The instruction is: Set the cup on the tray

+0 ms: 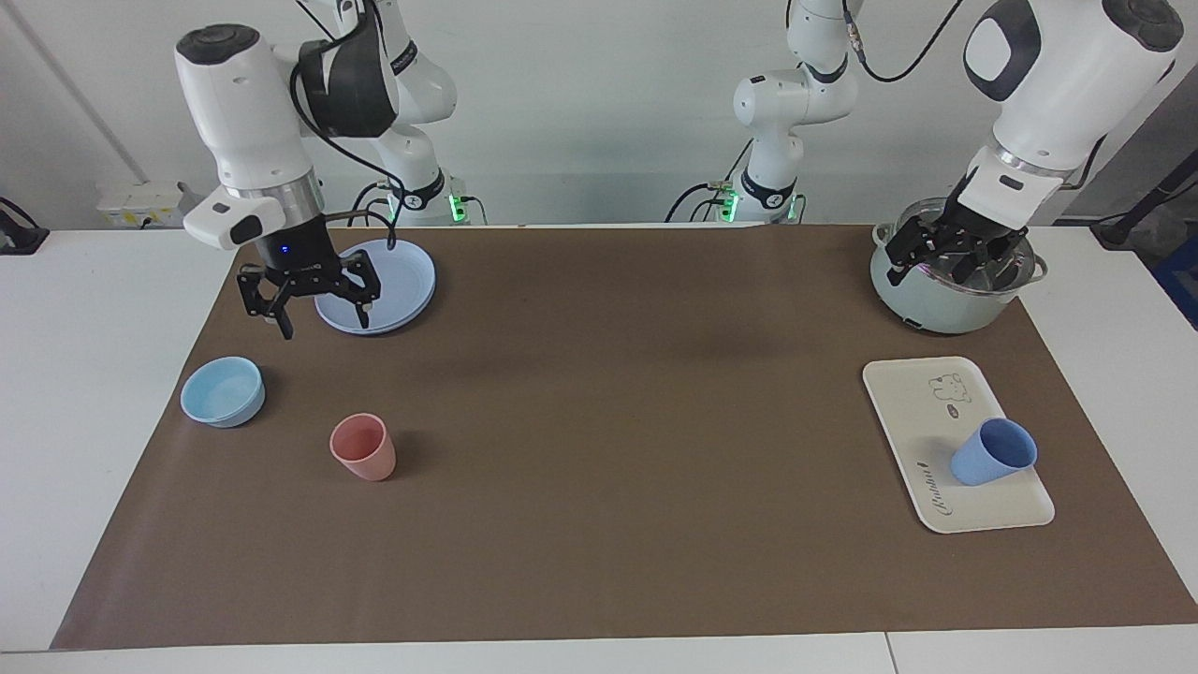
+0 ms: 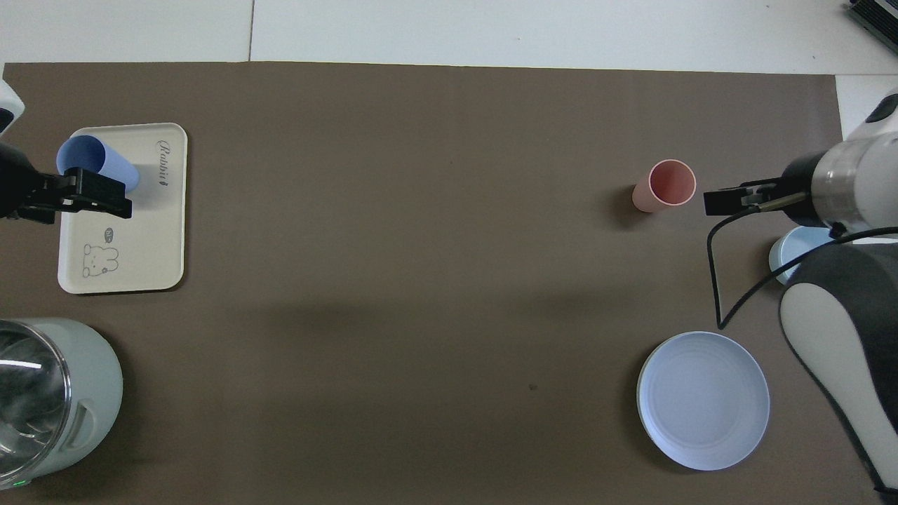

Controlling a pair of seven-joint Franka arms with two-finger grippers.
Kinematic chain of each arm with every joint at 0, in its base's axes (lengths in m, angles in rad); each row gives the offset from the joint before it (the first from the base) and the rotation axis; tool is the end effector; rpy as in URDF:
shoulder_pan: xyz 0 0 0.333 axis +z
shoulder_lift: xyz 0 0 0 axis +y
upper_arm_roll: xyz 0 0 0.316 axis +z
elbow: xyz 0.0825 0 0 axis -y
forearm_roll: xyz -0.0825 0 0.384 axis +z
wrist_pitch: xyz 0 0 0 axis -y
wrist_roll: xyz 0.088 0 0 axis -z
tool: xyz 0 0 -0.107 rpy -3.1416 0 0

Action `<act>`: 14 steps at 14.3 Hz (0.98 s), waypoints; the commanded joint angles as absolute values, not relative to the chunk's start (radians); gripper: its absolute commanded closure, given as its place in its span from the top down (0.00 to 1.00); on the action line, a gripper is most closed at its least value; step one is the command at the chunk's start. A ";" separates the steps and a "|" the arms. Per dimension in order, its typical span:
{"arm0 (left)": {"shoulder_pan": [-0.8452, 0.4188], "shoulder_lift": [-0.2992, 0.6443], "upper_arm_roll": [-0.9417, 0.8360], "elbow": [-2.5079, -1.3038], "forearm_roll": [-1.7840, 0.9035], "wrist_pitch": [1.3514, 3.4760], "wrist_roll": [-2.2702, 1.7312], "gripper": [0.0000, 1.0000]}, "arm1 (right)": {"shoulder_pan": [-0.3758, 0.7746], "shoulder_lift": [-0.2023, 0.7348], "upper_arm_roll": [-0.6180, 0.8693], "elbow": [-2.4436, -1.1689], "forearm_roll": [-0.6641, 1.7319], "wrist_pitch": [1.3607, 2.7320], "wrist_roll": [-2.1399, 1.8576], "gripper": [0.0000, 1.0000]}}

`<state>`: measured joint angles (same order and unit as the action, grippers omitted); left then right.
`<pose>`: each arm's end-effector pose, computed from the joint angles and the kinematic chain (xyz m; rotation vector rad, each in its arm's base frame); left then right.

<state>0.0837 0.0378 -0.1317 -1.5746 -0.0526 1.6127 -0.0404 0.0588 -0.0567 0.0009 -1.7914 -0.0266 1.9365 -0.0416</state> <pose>0.5686 -0.0313 0.6055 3.0841 -0.0082 -0.0030 0.5635 0.0319 0.5847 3.0972 0.1679 0.3144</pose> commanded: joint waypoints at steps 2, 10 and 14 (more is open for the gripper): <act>0.086 0.002 -0.126 -1.617 -0.049 1.621 -0.035 1.00 | 0.040 -0.092 -0.011 -1.660 -0.011 1.691 0.095 1.00; 0.081 0.018 -0.127 -1.574 0.035 1.618 -0.035 0.99 | 0.009 -0.083 -0.038 -1.571 0.040 1.475 0.077 1.00; 0.080 -0.003 -0.132 -1.640 0.032 1.657 -0.034 1.00 | 0.011 -0.049 -0.041 -1.546 -0.038 1.480 -0.023 1.00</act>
<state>0.0841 0.0307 -0.1326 -1.5778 0.0117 1.6182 -0.0391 0.0230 -0.0794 -0.0460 -1.5737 -0.0062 1.4819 0.0199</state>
